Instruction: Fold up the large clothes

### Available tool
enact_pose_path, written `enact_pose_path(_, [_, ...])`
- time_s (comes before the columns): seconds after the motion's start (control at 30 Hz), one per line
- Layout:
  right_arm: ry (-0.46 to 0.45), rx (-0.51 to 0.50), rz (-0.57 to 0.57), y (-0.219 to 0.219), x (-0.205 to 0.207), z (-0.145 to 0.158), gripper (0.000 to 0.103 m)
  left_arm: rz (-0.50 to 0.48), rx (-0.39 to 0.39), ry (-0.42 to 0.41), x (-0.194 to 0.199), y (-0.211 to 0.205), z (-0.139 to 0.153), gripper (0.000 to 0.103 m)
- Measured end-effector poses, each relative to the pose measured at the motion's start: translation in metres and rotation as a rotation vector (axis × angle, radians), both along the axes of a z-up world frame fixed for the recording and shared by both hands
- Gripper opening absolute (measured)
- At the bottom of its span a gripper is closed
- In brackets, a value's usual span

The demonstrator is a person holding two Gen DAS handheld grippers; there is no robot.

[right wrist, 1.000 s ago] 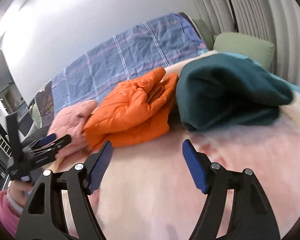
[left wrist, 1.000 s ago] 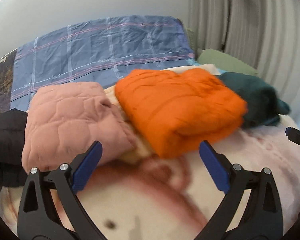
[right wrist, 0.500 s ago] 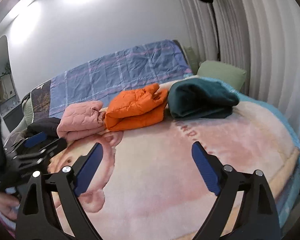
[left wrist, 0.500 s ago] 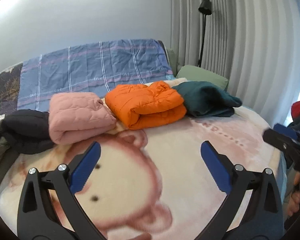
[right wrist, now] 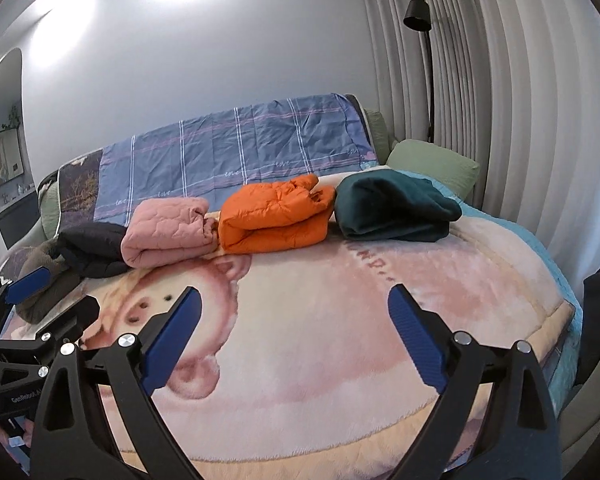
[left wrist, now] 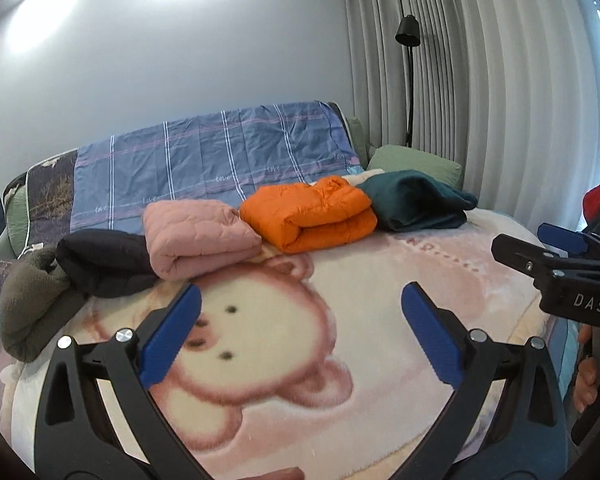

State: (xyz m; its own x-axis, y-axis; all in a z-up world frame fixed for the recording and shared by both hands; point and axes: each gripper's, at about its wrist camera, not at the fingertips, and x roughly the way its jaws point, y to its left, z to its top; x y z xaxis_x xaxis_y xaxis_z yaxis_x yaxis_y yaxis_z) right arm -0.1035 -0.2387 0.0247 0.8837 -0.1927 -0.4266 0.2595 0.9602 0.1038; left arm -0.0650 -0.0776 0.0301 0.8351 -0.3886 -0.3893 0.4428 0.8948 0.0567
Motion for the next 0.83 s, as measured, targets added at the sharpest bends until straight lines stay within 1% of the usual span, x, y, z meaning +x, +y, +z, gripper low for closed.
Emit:
enact_pose_path(0.13, [0.008, -0.001, -0.001, 0.000, -0.002, -0.004, 0.094, 0.014, -0.012, 0.015, -0.004, 0.005, -0.003, 0.101])
enact_pose_path(0.33, [0.015, 0.005, -0.008, -0.002, -0.004, -0.006, 0.094, 0.023, -0.007, 0.020, -0.009, 0.006, -0.004, 0.101])
enact_pose_path(0.6, [0.026, 0.011, -0.023, -0.005, -0.006, -0.009, 0.094, 0.039, 0.020, 0.042, -0.010, 0.002, -0.006, 0.101])
enact_pose_path(0.83, [0.033, 0.005, -0.027, -0.005, -0.005, -0.010, 0.094, 0.042, 0.048, 0.041, -0.011, -0.003, -0.010, 0.101])
